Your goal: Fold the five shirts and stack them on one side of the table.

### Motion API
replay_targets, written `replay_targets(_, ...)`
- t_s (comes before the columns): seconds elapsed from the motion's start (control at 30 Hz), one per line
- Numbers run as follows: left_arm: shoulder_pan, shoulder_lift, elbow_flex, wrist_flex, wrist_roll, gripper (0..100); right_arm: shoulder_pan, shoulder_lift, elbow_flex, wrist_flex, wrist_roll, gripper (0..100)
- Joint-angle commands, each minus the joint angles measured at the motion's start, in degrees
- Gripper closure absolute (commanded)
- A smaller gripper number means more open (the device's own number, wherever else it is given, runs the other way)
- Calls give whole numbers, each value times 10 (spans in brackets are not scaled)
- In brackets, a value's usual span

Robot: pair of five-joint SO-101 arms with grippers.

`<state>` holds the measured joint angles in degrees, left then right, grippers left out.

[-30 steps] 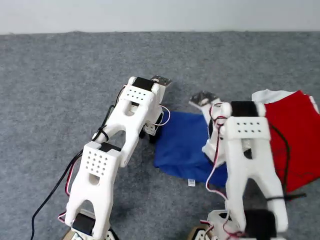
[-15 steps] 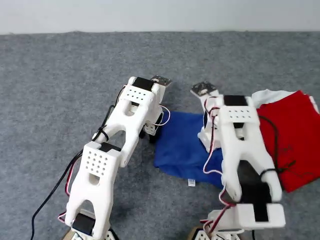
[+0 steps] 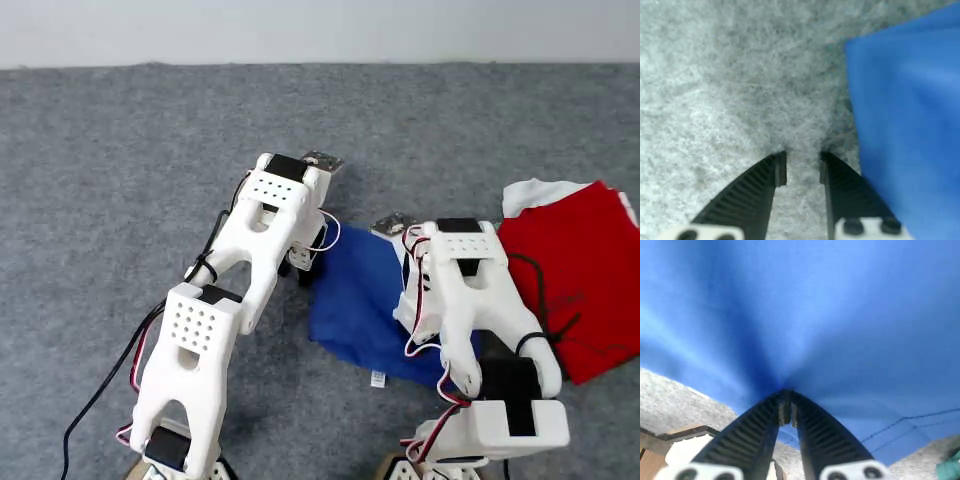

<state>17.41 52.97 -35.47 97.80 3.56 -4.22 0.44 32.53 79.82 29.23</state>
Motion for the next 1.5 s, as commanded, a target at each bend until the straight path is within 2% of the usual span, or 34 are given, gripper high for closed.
replay_targets(0.0, -23, 18, 4, -14, 4, 899, 0, -31, 4, 6, 9, 982)
replay_targets(0.27, -23, 18, 4, -14, 4, 899, 5, -167, 4, 83, 40, 976)
replay_targets(0.37, -23, 18, 4, -14, 4, 899, 27, -202, -3, 58, -8, 969)
replay_targets(0.43, -23, 18, 4, -14, 4, 899, 47, -204, -3, 34, -43, 924)
replay_targets(0.6, -23, 18, 4, -14, 4, 899, 69, -168, -6, 12, -100, 761)
replay_targets(0.8, -23, 18, 4, -14, 4, 899, 69, -92, -14, -44, -105, 754)
replay_targets(0.97, -23, 18, 4, -14, 4, 899, 68, -21, -101, -51, -83, 753)
replay_targets(1.2, -23, 18, 4, -12, 4, 899, 98, 56, -290, 72, -47, 757)
replay_targets(1.37, -23, 18, 4, -12, 4, 899, 96, 102, -405, 165, -149, 757)
replay_targets(1.47, -23, 18, 4, -12, 4, 899, 108, 136, -440, 182, -199, 755)
